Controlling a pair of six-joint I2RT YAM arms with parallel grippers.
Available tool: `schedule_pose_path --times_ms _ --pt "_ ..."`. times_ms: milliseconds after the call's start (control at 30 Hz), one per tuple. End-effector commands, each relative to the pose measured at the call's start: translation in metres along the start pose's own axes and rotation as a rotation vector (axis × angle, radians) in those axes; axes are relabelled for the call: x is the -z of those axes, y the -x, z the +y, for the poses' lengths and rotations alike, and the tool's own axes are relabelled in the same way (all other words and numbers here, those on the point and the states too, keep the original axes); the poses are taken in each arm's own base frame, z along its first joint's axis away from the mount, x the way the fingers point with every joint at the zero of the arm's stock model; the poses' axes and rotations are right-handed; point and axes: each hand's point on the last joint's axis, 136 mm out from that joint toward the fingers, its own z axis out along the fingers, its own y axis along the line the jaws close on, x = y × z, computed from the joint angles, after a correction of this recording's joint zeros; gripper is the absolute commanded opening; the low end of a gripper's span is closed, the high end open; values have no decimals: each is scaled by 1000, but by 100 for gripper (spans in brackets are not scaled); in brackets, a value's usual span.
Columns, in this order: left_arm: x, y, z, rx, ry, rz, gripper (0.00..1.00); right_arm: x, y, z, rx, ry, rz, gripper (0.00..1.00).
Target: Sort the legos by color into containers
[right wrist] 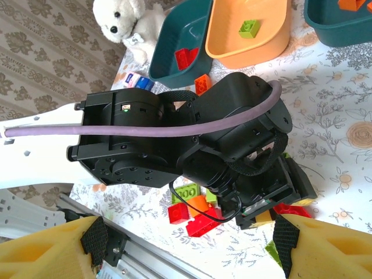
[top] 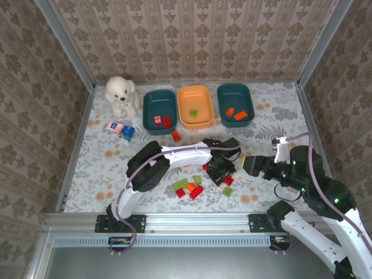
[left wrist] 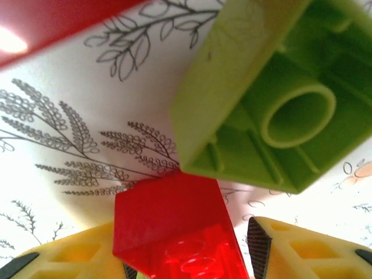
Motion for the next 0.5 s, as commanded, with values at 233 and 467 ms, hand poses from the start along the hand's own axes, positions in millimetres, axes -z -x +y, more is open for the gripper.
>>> schedule_pose_path --times_ms 233,467 --pt "-7 9 3 119 35 -25 33 -2 -2 6 -5 34 14 79" --pt "46 12 -16 9 5 -75 30 8 15 17 36 39 -24 78"
